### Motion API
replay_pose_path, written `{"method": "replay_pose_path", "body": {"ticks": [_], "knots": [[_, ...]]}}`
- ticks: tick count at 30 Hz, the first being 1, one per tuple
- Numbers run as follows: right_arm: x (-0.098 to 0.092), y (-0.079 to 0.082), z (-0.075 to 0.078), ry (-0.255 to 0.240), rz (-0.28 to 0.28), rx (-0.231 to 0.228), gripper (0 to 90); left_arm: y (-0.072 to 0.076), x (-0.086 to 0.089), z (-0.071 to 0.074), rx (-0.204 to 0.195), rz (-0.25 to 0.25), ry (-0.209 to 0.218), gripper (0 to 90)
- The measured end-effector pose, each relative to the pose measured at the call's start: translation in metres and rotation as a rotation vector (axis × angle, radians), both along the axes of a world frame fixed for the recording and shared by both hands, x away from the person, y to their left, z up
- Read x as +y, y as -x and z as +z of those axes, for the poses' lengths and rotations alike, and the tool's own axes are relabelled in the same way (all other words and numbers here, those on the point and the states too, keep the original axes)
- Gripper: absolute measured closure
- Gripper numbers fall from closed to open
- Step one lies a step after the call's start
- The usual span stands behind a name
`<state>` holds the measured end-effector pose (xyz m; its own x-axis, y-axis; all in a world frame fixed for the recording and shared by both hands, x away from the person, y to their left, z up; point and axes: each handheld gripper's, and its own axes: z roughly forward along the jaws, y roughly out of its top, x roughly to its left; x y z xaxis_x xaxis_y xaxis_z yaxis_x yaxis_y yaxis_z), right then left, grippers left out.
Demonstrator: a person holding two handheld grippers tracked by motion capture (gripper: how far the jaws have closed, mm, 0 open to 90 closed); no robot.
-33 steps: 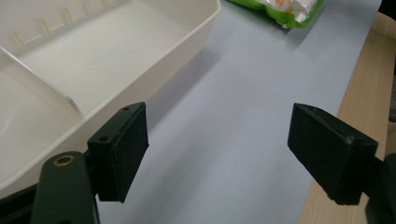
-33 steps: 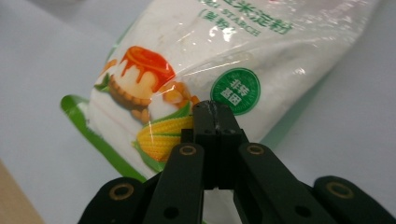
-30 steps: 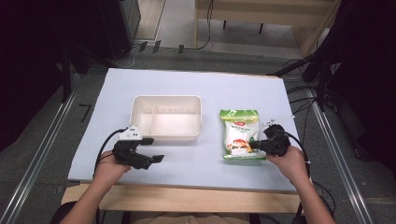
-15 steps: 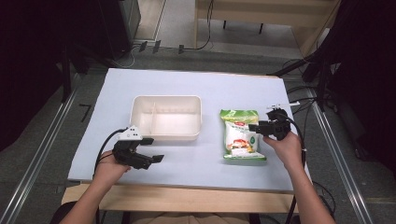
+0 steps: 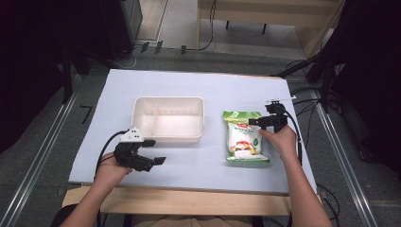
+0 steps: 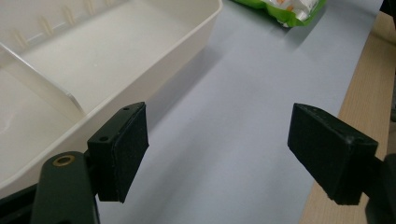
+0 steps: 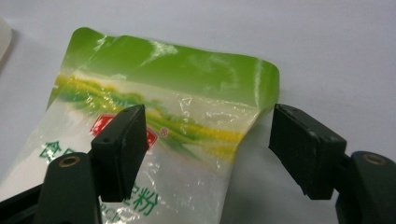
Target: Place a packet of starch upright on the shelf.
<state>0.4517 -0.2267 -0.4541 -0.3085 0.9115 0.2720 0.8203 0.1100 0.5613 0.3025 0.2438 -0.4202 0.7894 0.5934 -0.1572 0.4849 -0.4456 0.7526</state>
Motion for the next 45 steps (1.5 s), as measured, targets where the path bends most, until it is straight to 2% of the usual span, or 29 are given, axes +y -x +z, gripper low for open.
{"method": "replay_pose_path", "body": {"ticks": [2, 6, 7, 8, 9, 10, 11, 12, 13, 17, 20, 25, 29, 32, 33, 40, 44, 45], "knots": [[0.001, -0.002, -0.002, 0.002, 0.007, 0.009, 27.6, 0.000, 0.000, 0.000, 0.000, 0.003, 0.003, 21.0], [0.008, -0.005, -0.009, -0.006, 0.047, 0.059, 28.7, 0.000, 0.000, 0.000, -0.001, 0.002, 0.001, 21.0], [0.010, -0.004, -0.008, 0.001, 0.055, 0.054, 34.5, 0.000, 0.000, 0.000, -0.001, 0.001, 0.002, 21.0], [0.012, -0.004, -0.007, -0.026, 0.068, 0.068, 37.1, 0.000, 0.000, 0.000, 0.000, 0.000, 0.001, 21.0], [0.014, -0.004, -0.008, -0.034, 0.073, 0.075, 37.5, 0.000, -0.001, 0.000, 0.001, 0.000, 0.003, 21.0], [0.016, -0.003, -0.007, -0.024, 0.085, 0.074, 45.4, 0.000, -0.001, 0.000, 0.000, -0.001, 0.003, 21.0], [0.017, -0.002, -0.007, -0.056, 0.111, 0.089, 50.5, 0.000, -0.001, 0.000, 0.000, -0.003, 0.003, 21.0], [0.018, -0.002, -0.008, -0.083, 0.125, 0.095, 50.7, 0.000, -0.001, 0.000, -0.002, -0.002, 0.003, 21.0], [0.018, -0.002, -0.008, -0.083, 0.125, 0.095, 50.7, 0.000, -0.001, 0.000, -0.002, -0.002, 0.003, 21.1], [0.030, 0.000, -0.007, -0.057, 0.174, 0.064, 65.5, 0.000, -0.001, 0.000, -0.002, -0.001, 0.003, 21.1], [0.035, 0.001, -0.006, -0.009, 0.193, 0.048, 76.2, 0.000, -0.001, 0.000, -0.003, -0.001, 0.002, 21.0], [0.033, 0.002, -0.003, -0.032, 0.198, 0.055, 90.0, 0.001, -0.001, 0.000, -0.002, -0.001, 0.004, 21.0], [0.033, 0.003, 0.000, -0.036, 0.200, 0.057, 90.0, 0.001, 0.000, 0.001, -0.002, 0.000, 0.003, 21.0], [0.032, 0.004, 0.004, -0.037, 0.213, 0.041, 90.0, 0.001, 0.001, 0.001, -0.005, 0.002, 0.009, 21.0], [0.031, 0.005, 0.011, -0.058, 0.211, 0.035, 90.0, 0.001, 0.002, 0.002, -0.003, 0.001, 0.009, 21.0], [0.024, 0.019, 0.035, -0.105, 0.232, -0.032, 90.0, 0.001, 0.002, 0.002, -0.006, -0.002, 0.012, 21.0], [0.021, 0.026, 0.044, -0.137, 0.238, -0.045, 90.0, 0.001, 0.002, 0.003, -0.006, -0.003, 0.012, 21.0], [0.021, 0.030, 0.050, -0.159, 0.248, -0.049, 90.0, 0.001, 0.002, 0.003, -0.006, -0.003, 0.012, 21.0]]}}
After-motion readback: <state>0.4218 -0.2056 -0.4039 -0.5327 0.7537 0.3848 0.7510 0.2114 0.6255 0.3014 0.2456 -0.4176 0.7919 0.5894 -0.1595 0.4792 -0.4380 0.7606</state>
